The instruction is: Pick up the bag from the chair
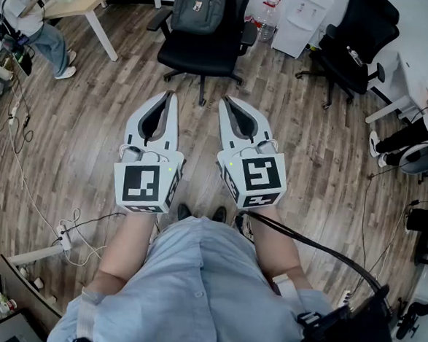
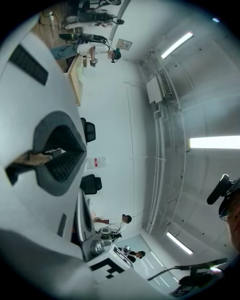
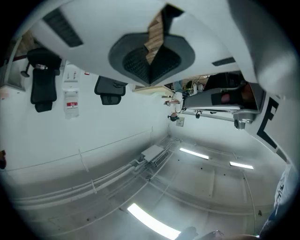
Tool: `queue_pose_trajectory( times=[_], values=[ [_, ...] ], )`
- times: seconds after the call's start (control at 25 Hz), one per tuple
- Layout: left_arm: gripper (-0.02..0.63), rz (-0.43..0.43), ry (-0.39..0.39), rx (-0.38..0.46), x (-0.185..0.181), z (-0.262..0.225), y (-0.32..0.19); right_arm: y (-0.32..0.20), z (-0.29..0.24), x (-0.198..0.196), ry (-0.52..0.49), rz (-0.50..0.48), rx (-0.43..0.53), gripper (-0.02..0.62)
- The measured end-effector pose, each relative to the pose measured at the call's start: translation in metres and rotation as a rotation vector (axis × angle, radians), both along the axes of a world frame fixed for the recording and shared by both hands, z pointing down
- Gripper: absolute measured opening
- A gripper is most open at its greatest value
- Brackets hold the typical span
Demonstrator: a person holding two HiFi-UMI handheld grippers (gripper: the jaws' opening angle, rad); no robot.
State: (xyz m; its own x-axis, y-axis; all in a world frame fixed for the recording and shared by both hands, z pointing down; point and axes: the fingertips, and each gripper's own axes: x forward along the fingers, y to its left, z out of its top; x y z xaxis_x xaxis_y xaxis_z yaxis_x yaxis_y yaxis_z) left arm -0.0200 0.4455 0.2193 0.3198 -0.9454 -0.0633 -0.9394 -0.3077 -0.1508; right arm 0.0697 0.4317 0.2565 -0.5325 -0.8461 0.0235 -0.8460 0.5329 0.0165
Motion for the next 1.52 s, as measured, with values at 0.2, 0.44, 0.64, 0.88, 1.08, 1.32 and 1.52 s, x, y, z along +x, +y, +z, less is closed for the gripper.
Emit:
queue_pose_trajectory(
  times=[0.2, 0.44, 0.64, 0.88, 1.08, 1.32, 1.52],
  values=[
    [0.002, -0.011, -0.005, 0.000, 0.007, 0.002, 0.000, 0.000, 0.003, 0.009, 0.000, -0.005, 0.000, 0.000],
    [0.002, -0.028, -0.002, -0.022, 0.023, 0.012, 0.000, 0.000, 0.011, 0.028, -0.036, -0.024, -0.028, 0.000],
    [0.000, -0.051, 0.001, -0.033, 0.034, 0.018, -0.001, -0.007, 0.014, 0.041, -0.039, -0.046, -0.038, 0.002],
    [0.001, -0.070, 0.006, -0.067, 0.032, 0.032, -0.015, -0.024, 0.023, 0.043, -0.031, -0.055, -0.058, 0.002],
    [0.001, -0.075, 0.023, -0.077, 0.008, 0.042, -0.058, -0.066, 0.039, 0.025, -0.019, -0.038, -0.084, 0.002],
    [0.001, -0.056, 0.035, -0.093, -0.033, 0.051, -0.134, -0.143, 0.047, -0.015, -0.012, -0.011, -0.095, 0.002],
    [0.001, -0.042, 0.047, -0.074, -0.067, 0.043, -0.194, -0.202, 0.034, -0.050, -0.007, -0.003, -0.066, 0.002]
  ],
)
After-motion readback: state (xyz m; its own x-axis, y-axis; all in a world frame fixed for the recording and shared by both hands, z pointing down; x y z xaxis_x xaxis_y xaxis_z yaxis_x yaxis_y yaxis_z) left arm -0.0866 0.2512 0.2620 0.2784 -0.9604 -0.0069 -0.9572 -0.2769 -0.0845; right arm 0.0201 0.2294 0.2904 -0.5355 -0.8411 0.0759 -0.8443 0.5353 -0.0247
